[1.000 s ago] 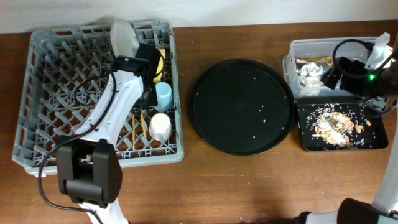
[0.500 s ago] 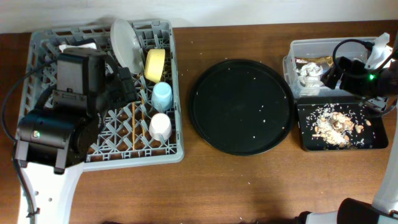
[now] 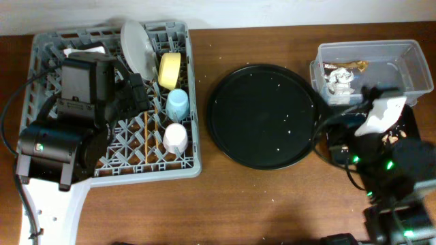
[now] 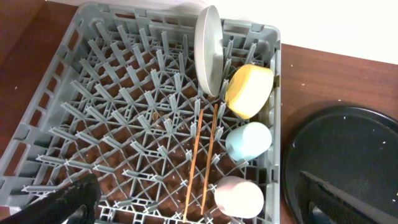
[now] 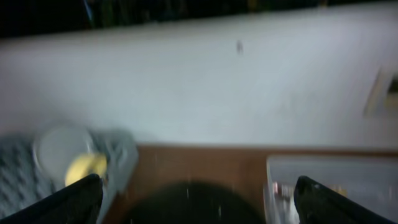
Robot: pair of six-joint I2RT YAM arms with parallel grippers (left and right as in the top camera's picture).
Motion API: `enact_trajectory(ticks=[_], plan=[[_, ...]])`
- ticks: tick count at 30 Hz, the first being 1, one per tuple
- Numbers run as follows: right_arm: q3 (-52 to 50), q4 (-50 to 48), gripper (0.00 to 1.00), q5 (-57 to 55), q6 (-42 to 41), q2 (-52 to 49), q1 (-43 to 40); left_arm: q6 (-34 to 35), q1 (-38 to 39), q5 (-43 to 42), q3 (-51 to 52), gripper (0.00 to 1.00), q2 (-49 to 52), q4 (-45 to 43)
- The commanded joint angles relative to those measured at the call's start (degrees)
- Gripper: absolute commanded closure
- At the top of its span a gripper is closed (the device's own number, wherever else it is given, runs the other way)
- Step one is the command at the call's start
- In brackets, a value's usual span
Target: Sort waste into correct bins and load items into the dishwasher rack
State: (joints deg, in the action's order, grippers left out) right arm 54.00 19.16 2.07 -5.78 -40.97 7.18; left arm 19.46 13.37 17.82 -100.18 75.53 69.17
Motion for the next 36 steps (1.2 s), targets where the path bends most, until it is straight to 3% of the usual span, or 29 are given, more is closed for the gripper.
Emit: enact_trajectory(ticks=[1,4,7,10,15,30,36], plan=[[-22.4,-14.0,0.02,-1.1,-0.2,14.7,0.3,-0.3,-0.2,0.0,-0.4,0.01,-0.3,-0.1],[-42.4,-28.2,0.02,-0.8,-0.7,28.5,0.3,-0.3,-0.2,0.0,-0.4,0.01,-0.3,-0.1],[-53.4,-29.7,0.02,-0.9,-0.7,38.8,0.3,-0.3,-0.2,0.0,-0.4,0.01,-0.3,-0.1],[-53.7,-27.3,0.01,-1.9,-0.6,40.8,0.3,-0.3,-0.2,0.0,-0.4,0.01,-0.3,-0.1],[-53.7,-15.0,0.02,1.3,-0.7,40.8,0.4,-0.3,-0.2,0.0,-0.4,0.01,-0.3,-0.1],[-53.7,-15.0,0.02,1.3,-0.6,40.8,0.3,-0.3,-0.2,0.0,-0.4,0.01,-0.3,-0.1],[-53.7,-15.0,0.02,1.3,-0.6,40.8,0.3,-0.3,-0.2,4.7,0.7,0.01,-1.5,5.9]])
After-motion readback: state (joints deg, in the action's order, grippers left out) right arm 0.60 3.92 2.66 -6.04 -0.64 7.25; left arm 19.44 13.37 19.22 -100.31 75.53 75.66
